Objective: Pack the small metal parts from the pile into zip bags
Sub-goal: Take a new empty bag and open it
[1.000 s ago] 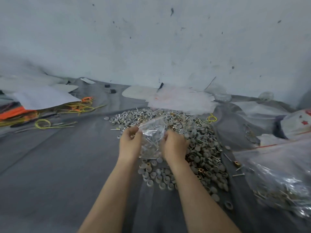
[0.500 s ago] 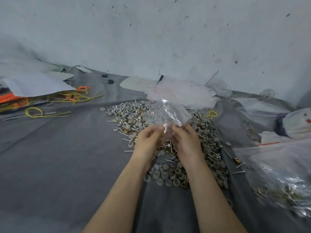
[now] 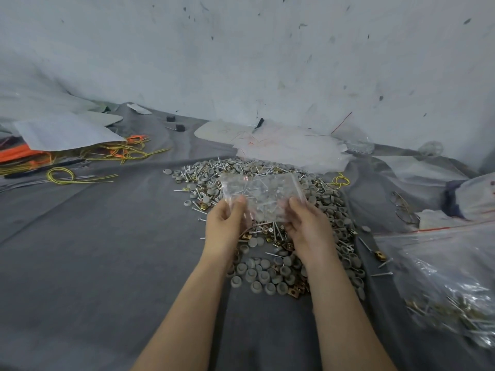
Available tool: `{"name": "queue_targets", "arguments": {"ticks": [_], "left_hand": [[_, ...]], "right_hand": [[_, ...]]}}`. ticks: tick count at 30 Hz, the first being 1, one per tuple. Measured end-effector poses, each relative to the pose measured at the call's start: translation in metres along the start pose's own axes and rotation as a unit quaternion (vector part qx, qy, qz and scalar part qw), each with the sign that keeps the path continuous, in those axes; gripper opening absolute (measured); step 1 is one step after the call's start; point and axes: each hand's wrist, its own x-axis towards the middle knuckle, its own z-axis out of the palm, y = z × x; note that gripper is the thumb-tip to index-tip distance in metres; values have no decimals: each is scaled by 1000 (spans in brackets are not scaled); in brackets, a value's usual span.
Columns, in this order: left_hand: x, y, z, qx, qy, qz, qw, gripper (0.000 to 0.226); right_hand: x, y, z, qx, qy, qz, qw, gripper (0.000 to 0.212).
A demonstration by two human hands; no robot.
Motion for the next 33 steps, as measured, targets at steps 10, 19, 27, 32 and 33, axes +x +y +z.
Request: {"name": "queue_targets", "arguments": {"ticks": [10, 19, 27, 32, 33], "left_hand": [[-1, 5, -6, 120, 180, 59, 975, 32], [-16, 4, 12, 266, 18, 223, 938, 7], [-5, -1, 8, 217, 56, 130, 966, 16], [-5, -2, 10, 199, 13, 101, 975, 15], [-5, -2, 9, 191, 12, 94, 977, 14]], "right_hand": [[1, 4, 2, -174, 36, -97, 979, 18], [-15, 19, 25, -372, 45, -353, 857, 6], [-18, 24, 32, -429, -38, -322, 843, 26], [-16, 23, 30, -407, -21, -287, 867, 26], [-16, 23, 30, -408, -23, -288, 866, 26]]}}
